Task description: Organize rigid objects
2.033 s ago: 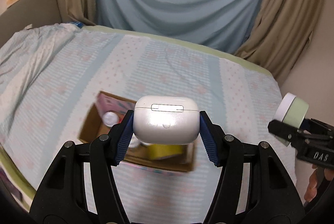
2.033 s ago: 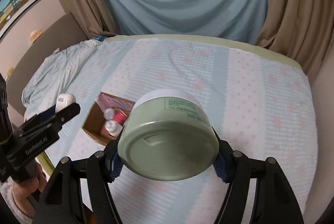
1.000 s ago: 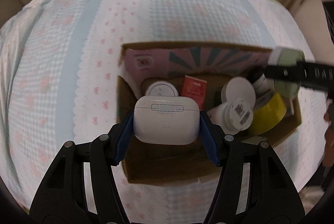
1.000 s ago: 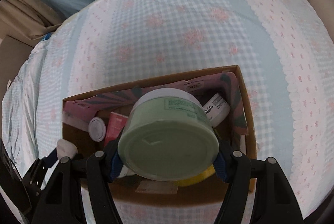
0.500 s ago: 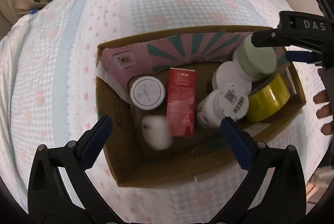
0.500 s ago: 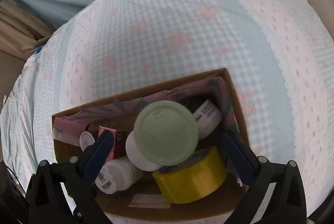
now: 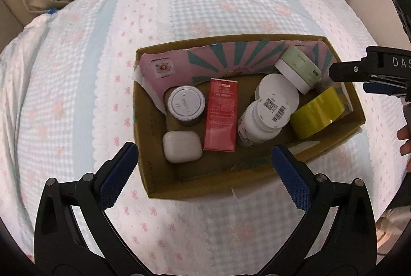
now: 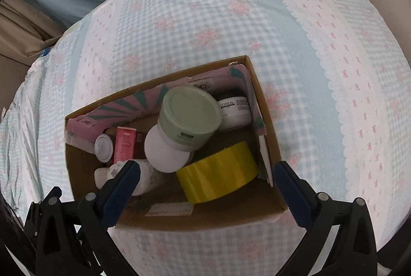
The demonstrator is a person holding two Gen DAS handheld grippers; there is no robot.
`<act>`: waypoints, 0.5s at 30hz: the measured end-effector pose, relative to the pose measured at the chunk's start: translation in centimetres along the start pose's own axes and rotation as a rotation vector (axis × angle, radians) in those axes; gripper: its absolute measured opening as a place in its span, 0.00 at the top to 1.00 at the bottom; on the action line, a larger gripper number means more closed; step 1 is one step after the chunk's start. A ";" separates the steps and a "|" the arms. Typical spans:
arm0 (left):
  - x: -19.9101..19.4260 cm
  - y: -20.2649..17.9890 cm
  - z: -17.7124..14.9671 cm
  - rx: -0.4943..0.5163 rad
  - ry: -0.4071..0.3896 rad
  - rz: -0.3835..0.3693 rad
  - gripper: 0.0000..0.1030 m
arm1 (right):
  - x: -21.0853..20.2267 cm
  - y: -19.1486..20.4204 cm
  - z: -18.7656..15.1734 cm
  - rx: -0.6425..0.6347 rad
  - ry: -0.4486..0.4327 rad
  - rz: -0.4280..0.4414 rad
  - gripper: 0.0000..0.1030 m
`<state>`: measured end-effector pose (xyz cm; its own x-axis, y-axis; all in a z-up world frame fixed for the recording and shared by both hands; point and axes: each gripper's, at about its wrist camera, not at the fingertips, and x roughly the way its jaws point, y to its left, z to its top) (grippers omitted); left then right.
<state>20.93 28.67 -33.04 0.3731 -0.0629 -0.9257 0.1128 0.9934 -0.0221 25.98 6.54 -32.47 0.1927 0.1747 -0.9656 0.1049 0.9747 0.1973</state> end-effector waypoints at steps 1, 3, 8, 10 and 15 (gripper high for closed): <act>-0.5 -0.1 -0.1 -0.006 -0.005 0.004 0.00 | -0.1 -0.1 -0.1 -0.002 0.001 0.008 0.00; -1.2 -0.3 -0.1 -0.014 -0.015 0.009 0.00 | -0.6 -0.2 -0.2 -0.006 -0.006 0.010 0.00; -4.1 -1.4 0.4 -0.033 -0.045 0.045 0.00 | -2.9 -0.5 -0.6 -0.040 -0.026 0.027 0.00; -6.0 -2.0 0.8 -0.045 -0.066 0.059 0.00 | -4.9 -0.7 -0.7 -0.069 -0.041 0.043 0.00; -11.8 -3.8 2.7 -0.117 -0.113 0.072 0.00 | -12.6 -1.8 -0.9 -0.165 -0.102 0.072 0.00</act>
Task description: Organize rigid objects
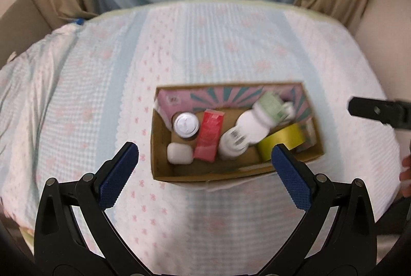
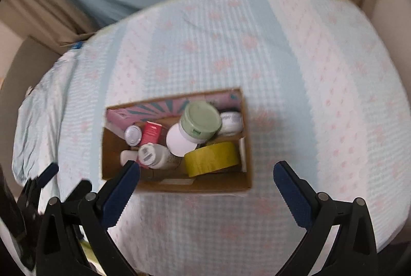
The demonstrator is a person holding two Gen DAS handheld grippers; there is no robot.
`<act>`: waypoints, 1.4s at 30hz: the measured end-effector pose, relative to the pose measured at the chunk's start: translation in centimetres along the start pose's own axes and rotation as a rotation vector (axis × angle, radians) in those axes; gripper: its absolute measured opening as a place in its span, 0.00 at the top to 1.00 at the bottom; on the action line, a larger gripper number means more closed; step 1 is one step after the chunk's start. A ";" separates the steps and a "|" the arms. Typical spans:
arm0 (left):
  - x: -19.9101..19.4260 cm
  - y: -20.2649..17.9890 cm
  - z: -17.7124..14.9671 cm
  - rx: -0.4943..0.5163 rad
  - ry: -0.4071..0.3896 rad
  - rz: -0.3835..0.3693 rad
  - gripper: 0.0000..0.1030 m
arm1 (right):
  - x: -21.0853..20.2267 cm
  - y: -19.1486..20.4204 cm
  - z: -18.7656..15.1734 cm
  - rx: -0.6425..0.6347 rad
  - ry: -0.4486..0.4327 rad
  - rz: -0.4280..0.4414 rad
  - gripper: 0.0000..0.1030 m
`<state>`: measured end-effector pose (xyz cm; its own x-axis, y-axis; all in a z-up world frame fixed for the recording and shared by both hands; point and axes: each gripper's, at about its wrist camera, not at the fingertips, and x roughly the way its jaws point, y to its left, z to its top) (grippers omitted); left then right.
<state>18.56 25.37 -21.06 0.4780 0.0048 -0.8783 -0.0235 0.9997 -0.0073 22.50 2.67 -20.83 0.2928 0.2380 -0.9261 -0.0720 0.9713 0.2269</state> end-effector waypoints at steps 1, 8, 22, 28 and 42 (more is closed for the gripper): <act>-1.7 -0.5 0.6 -0.015 -0.017 0.003 0.00 | -1.6 0.0 0.1 -0.018 -0.022 -0.007 0.00; -12.9 -4.3 3.7 -0.022 -0.199 0.022 0.00 | -15.6 -0.7 -0.1 -0.116 -0.257 -0.058 0.00; -26.0 -8.6 2.2 0.005 -0.496 -0.021 0.00 | -26.9 -1.2 -6.0 -0.131 -0.558 -0.167 0.00; -27.3 -9.0 0.5 -0.002 -0.527 -0.029 0.00 | -27.4 -2.0 -7.1 -0.106 -0.578 -0.172 0.00; -28.8 -8.8 -0.3 0.008 -0.565 -0.001 0.00 | -28.5 -2.0 -8.1 -0.109 -0.604 -0.156 0.00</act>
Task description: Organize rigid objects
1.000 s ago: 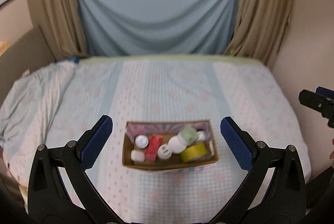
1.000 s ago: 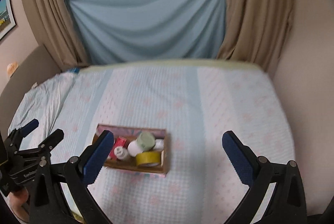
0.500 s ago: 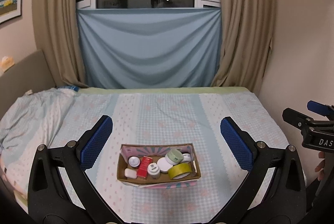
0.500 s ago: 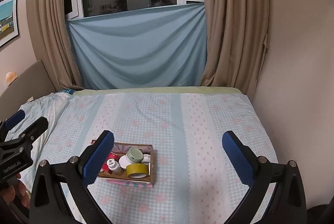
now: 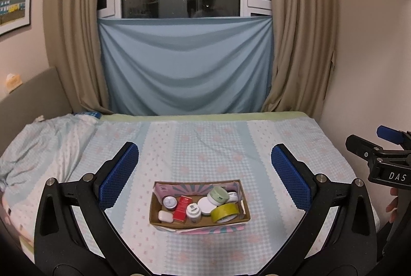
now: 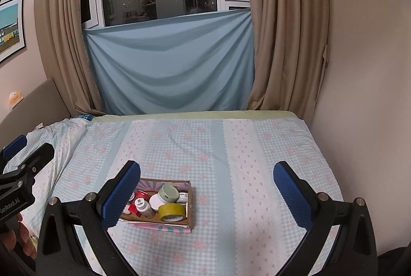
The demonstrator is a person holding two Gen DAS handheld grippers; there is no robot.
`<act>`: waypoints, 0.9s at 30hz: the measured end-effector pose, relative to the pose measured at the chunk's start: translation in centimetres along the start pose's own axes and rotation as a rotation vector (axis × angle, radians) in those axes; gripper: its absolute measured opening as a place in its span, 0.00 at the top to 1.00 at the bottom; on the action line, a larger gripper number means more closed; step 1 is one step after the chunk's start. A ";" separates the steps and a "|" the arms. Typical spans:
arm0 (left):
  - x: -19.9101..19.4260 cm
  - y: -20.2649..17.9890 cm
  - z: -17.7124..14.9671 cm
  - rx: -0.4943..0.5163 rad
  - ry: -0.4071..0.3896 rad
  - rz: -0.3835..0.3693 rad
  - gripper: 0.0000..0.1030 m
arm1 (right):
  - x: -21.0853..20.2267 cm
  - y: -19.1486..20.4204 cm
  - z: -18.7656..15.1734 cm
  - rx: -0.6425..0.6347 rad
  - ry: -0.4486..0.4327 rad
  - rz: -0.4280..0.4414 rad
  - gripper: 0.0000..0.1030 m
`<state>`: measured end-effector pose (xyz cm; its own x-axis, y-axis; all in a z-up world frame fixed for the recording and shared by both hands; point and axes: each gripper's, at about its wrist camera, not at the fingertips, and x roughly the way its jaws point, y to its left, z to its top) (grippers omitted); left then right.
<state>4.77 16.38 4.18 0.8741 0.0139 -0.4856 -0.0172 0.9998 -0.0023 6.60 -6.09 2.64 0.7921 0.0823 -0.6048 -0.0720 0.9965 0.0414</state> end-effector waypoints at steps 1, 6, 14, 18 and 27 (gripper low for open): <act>0.0 0.0 0.0 0.003 -0.001 0.002 0.00 | 0.0 0.0 0.0 0.001 -0.001 0.001 0.00; -0.2 -0.3 0.0 0.010 -0.004 0.006 0.00 | 0.0 0.0 -0.1 0.004 -0.005 0.000 0.00; -0.1 -0.5 -0.1 0.011 -0.004 0.007 0.00 | 0.1 0.0 -0.1 0.004 -0.004 0.002 0.00; -0.1 -0.5 -0.2 0.011 -0.002 0.005 0.00 | 0.0 0.0 -0.1 0.004 -0.003 0.001 0.00; 0.0 -0.4 -0.3 0.010 -0.001 0.003 0.00 | 0.1 0.0 -0.1 0.003 -0.005 -0.002 0.00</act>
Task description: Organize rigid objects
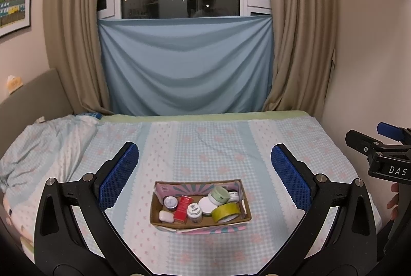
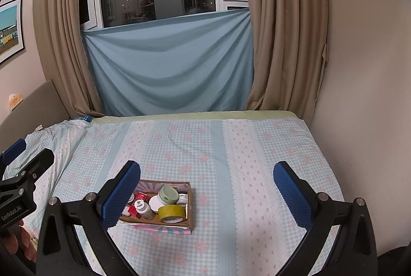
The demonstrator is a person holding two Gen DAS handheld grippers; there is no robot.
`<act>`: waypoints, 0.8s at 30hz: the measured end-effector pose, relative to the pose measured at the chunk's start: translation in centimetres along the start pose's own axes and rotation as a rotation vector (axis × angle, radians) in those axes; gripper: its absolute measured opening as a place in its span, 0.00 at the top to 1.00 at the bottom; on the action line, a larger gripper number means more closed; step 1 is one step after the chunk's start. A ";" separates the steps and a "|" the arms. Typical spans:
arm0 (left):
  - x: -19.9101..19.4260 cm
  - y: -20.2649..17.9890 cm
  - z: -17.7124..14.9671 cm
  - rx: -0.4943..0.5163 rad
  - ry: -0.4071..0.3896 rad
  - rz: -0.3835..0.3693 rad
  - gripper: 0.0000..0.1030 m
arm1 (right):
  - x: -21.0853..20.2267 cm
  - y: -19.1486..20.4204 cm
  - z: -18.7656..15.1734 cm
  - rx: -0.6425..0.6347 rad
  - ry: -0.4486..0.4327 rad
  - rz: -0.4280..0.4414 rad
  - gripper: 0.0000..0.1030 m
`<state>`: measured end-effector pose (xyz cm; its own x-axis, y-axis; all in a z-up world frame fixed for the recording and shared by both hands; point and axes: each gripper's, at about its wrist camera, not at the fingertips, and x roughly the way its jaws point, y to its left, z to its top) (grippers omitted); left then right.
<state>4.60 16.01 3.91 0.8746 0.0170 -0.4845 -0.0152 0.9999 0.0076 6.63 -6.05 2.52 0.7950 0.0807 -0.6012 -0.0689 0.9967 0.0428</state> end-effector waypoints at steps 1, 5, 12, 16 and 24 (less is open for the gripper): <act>0.0 0.0 0.0 0.000 0.000 -0.001 0.00 | 0.1 0.1 0.0 0.001 0.001 -0.001 0.00; 0.0 -0.1 -0.1 0.000 0.000 0.001 0.00 | 0.2 0.0 0.1 0.002 0.003 -0.003 0.00; 0.0 -0.1 0.1 -0.001 -0.003 0.004 0.00 | 0.4 0.1 0.3 0.002 0.002 -0.006 0.00; 0.1 -0.2 0.2 -0.002 -0.006 0.005 0.00 | 0.5 0.3 0.3 -0.001 0.001 -0.012 0.00; 0.1 -0.3 0.2 0.000 -0.007 0.010 0.00 | 0.5 0.3 0.3 -0.001 -0.001 -0.011 0.00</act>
<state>4.76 15.70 4.01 0.8780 0.0265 -0.4779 -0.0237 0.9996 0.0119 7.22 -5.68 2.50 0.7961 0.0696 -0.6012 -0.0607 0.9975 0.0351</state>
